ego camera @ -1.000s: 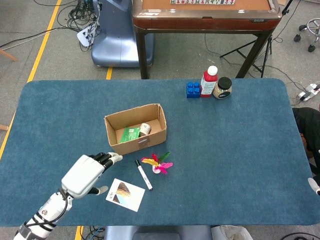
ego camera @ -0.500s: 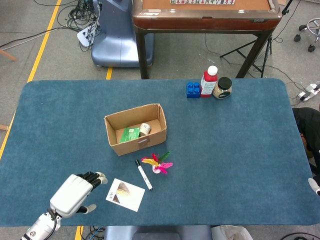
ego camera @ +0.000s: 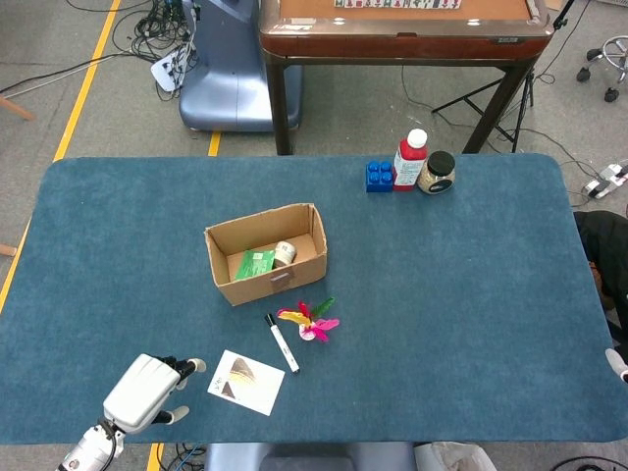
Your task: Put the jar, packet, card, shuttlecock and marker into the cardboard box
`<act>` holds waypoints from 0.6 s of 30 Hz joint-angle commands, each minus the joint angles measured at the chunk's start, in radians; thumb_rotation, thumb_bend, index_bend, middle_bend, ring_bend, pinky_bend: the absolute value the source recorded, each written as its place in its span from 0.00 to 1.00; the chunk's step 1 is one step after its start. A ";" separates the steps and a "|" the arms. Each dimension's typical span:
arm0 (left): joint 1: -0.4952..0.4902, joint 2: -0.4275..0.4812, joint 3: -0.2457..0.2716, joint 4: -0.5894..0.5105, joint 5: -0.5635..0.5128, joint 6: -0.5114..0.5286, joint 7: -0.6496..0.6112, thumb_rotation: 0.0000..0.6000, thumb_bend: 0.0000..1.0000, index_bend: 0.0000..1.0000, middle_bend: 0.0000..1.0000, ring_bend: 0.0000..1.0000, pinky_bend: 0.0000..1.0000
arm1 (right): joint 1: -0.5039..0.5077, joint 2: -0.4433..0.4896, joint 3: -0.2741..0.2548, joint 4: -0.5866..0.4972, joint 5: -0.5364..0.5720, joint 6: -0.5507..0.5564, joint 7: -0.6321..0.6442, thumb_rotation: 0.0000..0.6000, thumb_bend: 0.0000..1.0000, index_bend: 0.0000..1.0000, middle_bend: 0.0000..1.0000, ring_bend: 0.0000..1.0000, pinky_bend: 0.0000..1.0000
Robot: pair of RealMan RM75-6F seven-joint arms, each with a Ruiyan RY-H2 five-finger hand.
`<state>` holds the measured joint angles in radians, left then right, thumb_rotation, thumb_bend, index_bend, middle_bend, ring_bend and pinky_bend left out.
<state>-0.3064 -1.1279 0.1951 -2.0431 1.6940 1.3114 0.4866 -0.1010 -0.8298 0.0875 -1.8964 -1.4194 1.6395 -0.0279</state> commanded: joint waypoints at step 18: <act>0.070 -0.157 -0.001 0.192 0.011 -0.029 -0.060 1.00 0.06 0.39 0.06 0.10 0.35 | 0.008 -0.008 -0.001 -0.002 0.004 -0.012 -0.023 1.00 0.19 0.26 0.35 0.26 0.39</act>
<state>-0.2391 -1.2795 0.1939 -1.8561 1.7064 1.2868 0.4275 -0.0933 -0.8380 0.0869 -1.8983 -1.4150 1.6278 -0.0510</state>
